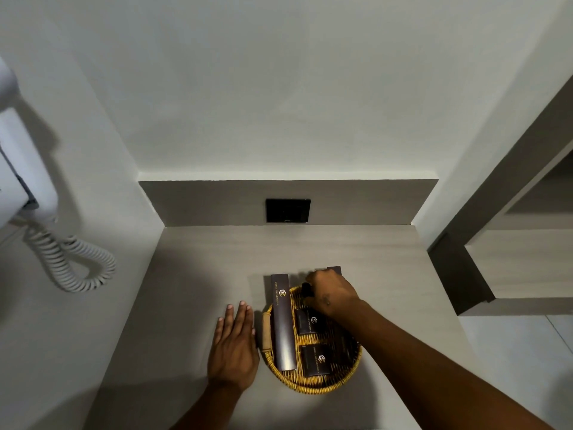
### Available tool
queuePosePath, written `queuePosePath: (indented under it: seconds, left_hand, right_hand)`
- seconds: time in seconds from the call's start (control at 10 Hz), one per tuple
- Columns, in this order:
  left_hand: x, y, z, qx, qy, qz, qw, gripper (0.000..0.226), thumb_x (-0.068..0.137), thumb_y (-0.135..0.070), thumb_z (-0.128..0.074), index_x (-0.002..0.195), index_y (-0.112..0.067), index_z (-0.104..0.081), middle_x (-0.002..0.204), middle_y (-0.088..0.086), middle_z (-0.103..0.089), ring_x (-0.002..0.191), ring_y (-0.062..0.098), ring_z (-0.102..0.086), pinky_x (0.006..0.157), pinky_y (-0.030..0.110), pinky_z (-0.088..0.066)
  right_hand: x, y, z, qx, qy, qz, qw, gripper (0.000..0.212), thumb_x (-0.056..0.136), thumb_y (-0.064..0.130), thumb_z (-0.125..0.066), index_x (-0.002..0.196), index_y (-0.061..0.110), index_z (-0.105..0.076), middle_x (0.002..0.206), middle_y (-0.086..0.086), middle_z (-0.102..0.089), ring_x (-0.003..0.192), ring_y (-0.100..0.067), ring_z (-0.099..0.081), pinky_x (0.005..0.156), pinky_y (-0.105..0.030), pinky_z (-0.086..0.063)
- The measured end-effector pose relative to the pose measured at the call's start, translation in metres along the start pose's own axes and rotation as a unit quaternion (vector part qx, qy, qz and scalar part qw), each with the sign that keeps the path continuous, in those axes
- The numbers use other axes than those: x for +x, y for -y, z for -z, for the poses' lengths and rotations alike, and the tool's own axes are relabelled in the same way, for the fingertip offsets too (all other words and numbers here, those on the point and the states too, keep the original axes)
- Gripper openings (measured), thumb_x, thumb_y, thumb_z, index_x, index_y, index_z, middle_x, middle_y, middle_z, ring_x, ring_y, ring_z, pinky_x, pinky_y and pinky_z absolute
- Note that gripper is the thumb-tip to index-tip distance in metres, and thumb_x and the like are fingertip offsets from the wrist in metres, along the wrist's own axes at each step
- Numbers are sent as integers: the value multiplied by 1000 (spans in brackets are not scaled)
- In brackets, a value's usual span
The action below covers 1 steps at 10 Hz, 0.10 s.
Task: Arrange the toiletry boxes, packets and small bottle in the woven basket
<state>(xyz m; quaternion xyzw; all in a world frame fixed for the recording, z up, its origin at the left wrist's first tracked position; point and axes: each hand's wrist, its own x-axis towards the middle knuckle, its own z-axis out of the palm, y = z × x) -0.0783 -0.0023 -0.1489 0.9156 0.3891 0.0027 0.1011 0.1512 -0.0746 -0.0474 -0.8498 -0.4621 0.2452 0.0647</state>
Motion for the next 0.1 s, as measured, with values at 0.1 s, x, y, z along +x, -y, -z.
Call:
queuePosePath:
  seconds: [0.1]
  left_hand:
    - [0,-2,-2,-1,-2,-6,1000,67,87,-46,11,148,-18,3,157,-1,8,144,21,17,112,31,18]
  right_hand:
    - [0,-2,1,10,-16,-3,1000,35,85,28,-71,115,13,-64,111,-10,-69,97,-27,-65,82,-39,-56]
